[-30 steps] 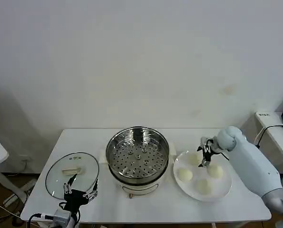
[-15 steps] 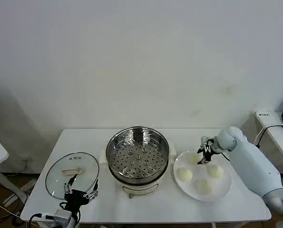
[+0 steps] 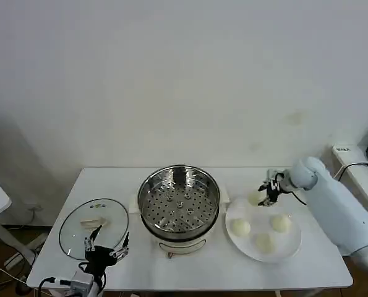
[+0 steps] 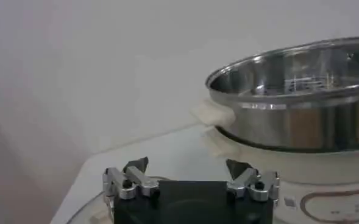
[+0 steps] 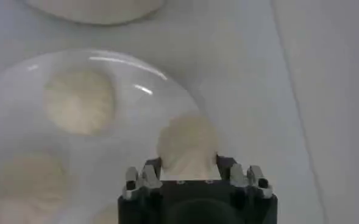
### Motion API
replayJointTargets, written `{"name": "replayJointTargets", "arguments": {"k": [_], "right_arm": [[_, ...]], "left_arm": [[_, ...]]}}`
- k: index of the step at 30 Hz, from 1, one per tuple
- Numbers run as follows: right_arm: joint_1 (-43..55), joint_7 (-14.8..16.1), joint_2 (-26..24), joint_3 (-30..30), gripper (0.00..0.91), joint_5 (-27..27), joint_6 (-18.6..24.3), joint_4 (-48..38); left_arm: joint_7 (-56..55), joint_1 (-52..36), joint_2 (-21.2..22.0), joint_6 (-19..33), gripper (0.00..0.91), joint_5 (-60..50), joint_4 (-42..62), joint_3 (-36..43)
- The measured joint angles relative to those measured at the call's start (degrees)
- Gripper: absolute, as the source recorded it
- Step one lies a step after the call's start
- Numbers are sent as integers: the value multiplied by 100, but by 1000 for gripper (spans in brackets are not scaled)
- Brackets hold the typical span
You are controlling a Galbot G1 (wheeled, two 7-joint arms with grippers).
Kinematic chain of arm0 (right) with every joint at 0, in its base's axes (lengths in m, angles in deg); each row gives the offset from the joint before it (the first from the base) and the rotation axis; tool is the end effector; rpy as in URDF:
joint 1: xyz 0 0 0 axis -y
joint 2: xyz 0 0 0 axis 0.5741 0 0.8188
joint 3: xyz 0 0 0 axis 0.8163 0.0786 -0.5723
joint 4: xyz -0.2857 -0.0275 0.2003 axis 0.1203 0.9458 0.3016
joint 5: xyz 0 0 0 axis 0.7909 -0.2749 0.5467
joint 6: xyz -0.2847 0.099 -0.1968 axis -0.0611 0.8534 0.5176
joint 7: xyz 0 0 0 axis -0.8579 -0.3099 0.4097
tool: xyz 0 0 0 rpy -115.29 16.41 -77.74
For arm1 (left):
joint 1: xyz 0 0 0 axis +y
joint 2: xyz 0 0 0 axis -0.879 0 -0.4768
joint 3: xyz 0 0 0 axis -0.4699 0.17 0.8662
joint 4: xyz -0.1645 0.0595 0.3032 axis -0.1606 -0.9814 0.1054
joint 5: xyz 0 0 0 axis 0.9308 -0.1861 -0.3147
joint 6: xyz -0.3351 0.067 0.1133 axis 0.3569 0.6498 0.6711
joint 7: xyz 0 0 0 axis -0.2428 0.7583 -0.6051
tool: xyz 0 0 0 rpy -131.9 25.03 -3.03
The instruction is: Take steamed baozi put them in steamer then cover it.
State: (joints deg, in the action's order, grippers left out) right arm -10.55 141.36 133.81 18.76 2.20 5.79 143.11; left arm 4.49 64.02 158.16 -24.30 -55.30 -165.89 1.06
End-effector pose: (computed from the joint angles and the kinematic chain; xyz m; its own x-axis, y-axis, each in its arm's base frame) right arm 0.5333 -0.1559 -0.1563 -0.3903 -0.2652 0.8816 -0.9195 0.1603 -0.3589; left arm 0.1603 0.0525 -0.2892 -0.9578 0.0548 0.2820 0.1310 0.9570 0.2589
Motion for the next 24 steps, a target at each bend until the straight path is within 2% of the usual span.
{"name": "replayJointTargets", "arguments": {"k": [8, 16, 20, 24], "right_arm": [[630, 26, -35, 499, 625, -784, -275, 374], [1332, 63, 290, 1034, 625, -1339, -478, 380], [1657, 134, 537, 1268, 625, -1523, -440, 311], [1953, 325, 830, 1460, 625, -1628, -137, 127]], "left_arm": [[1, -33, 20, -4, 907, -7, -46, 28], [-10, -19, 32, -5, 907, 22, -121, -44], [-13, -49, 38, -8, 907, 38, -148, -95], [-6, -101, 77, -18, 907, 59, -156, -116]]}}
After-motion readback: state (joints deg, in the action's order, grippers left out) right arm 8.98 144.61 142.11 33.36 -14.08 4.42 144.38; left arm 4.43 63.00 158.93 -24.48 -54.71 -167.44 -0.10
